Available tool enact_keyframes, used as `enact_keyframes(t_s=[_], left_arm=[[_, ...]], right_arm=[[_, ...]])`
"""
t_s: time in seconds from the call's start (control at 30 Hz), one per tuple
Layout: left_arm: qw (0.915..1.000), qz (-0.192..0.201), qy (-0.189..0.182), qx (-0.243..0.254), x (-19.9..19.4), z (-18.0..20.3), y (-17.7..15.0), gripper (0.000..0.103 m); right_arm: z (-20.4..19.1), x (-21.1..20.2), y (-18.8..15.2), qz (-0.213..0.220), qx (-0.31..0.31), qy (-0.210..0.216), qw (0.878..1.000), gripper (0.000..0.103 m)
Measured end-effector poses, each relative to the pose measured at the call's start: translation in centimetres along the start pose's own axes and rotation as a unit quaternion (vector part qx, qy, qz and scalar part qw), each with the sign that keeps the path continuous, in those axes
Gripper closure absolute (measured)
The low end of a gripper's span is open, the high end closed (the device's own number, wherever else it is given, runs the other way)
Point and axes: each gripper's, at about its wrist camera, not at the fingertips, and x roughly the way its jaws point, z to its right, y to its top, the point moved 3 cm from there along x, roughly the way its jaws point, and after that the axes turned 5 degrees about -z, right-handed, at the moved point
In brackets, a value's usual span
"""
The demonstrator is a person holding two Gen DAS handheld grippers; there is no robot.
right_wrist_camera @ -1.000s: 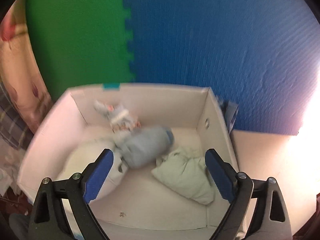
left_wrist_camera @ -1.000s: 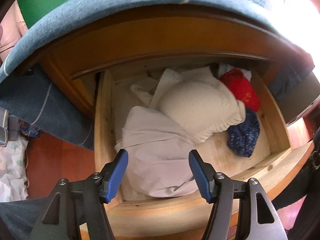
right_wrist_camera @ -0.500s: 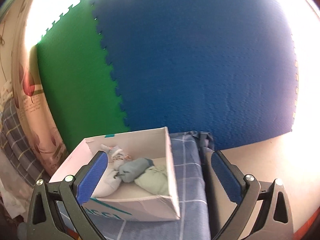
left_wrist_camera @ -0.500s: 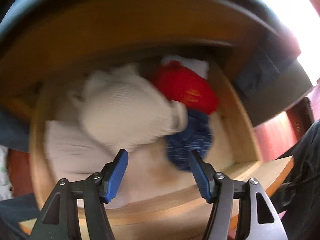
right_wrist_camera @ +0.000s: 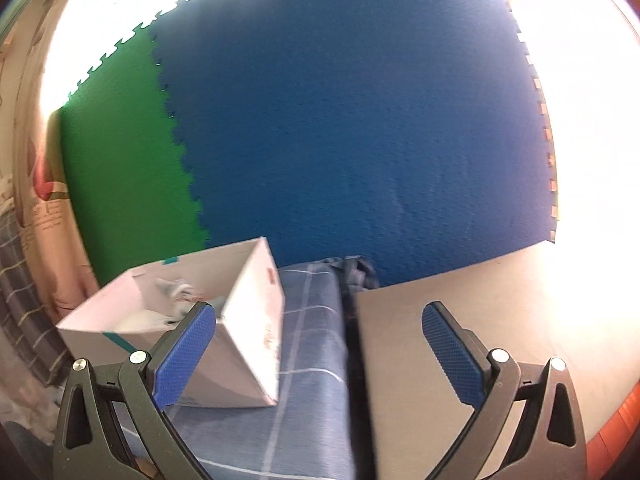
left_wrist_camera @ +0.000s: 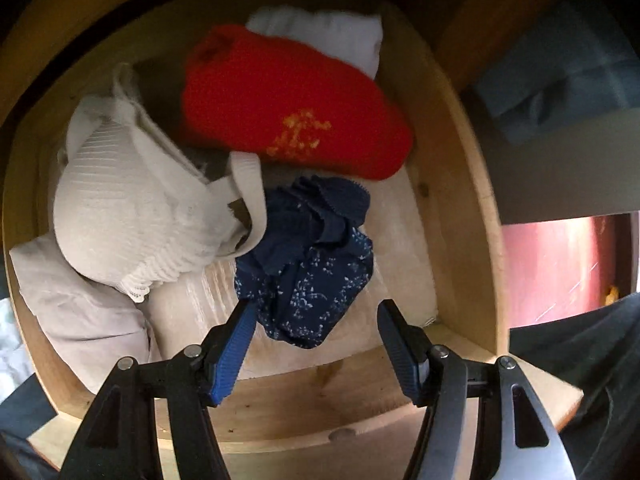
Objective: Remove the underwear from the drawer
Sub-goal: 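Close left gripper on navy patterned underwear in drawer while right gripper withdraws from box, then lift navy underwear over the box with left gripper while right gripper returns to drawer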
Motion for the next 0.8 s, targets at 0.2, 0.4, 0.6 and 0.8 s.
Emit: enact_keyframes(t_s=[0.2, 0.4, 0.6, 0.8], left_arm=[[0.9972, -0.066, 0.031, 0.019, 2.1, 1.0, 2.6, 0.048], [0.998, -0.055, 0.023, 0.022, 1.4, 0.0, 2.8, 0.087], [0.9989, 0.014, 0.022, 0.04, -2.9, -0.6, 0.6, 0.088], [0.9942, 0.098, 0.023, 0.039, -7.5, -1.2, -3.7, 0.088]], right_arm=[[1.3, 1.0, -0.9, -0.017, 0.014, 0.004, 1.0, 0.0], [0.4, 1.7, -1.4, -0.027, -0.016, 0.002, 1.0, 0.0], [-1.6, 2.4, -2.2, -0.035, -0.065, 0.005, 0.997, 0.0], [-2.8, 3.4, -3.2, -0.051, -0.092, 0.002, 0.995, 0.0]])
